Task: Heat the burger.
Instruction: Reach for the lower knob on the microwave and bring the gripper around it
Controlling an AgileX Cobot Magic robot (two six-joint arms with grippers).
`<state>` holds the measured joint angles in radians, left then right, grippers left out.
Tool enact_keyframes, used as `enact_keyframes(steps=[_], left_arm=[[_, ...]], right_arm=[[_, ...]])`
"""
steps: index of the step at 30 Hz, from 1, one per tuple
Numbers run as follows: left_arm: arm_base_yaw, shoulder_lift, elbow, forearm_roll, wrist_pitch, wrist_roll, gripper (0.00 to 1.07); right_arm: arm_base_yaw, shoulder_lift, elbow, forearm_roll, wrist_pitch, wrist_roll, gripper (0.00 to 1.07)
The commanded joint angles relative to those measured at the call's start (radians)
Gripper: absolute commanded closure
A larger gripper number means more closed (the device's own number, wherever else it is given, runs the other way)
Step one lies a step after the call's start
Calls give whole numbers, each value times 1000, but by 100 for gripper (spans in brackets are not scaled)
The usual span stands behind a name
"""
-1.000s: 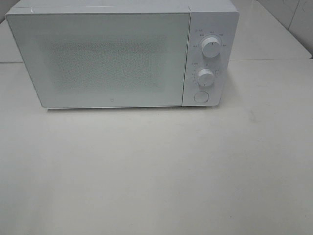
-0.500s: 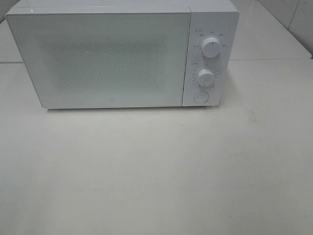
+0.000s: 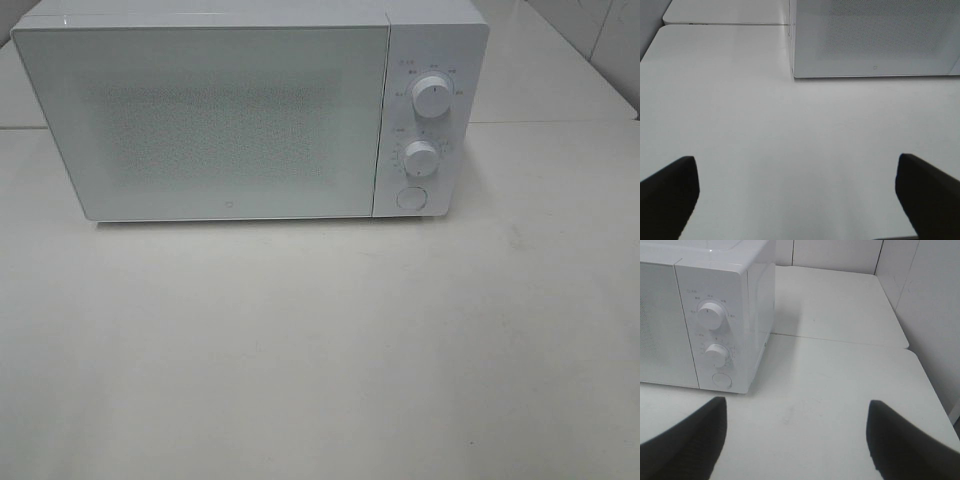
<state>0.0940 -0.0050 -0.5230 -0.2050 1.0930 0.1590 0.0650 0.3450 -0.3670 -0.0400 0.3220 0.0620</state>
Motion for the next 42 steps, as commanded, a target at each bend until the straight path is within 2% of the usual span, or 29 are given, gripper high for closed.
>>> enact_keyframes(steps=[1,3,12,18,21,24,26,27,29,30,32,37,38,40,41,42], left_arm=[[3,-23,1,0,-13,-5,6],[3,-23,1,0,-13,-5,6],[3,-23,1,0,-13,-5,6],[3,-23,1,0,-13,-5,6],[3,-23,1,0,-13,-5,6],[3,-23,1,0,-13,-5,6],[3,-23,1,0,-13,-5,6],[3,-23,1,0,-13,-5,6],[3,-23,1,0,-13,-5,6],[3,-23,1,0,-13,-5,6],[3,-23,1,0,-13,-5,6],[3,-23,1,0,-13,-5,6],[3,-23,1,0,-13,-5,6],[3,-23,1,0,-13,-5,6],[3,-23,1,0,-13,-5,6],[3,-23,1,0,-13,-5,6]], right_arm=[[-2,39,17,2,-102,8,33],[-2,128,45,2,-224,8,33],[-2,311,61,2,-406,14,33],[-2,523,61,2,-650,26,33],[-2,545,61,2,-679,26,33],[-2,619,62,2,-787,24,33],[-2,721,91,7,-957,-6,33],[-2,721,91,7,-957,-6,33],[-2,797,126,62,-1098,-51,33],[-2,797,126,62,-1098,-51,33],[-2,871,148,138,-1193,-89,33],[28,973,174,191,-1321,-115,33],[84,1018,177,250,-1367,-142,33],[111,1039,177,282,-1383,-162,33],[188,1091,177,364,-1430,-213,33],[221,1116,177,406,-1462,-232,33]])
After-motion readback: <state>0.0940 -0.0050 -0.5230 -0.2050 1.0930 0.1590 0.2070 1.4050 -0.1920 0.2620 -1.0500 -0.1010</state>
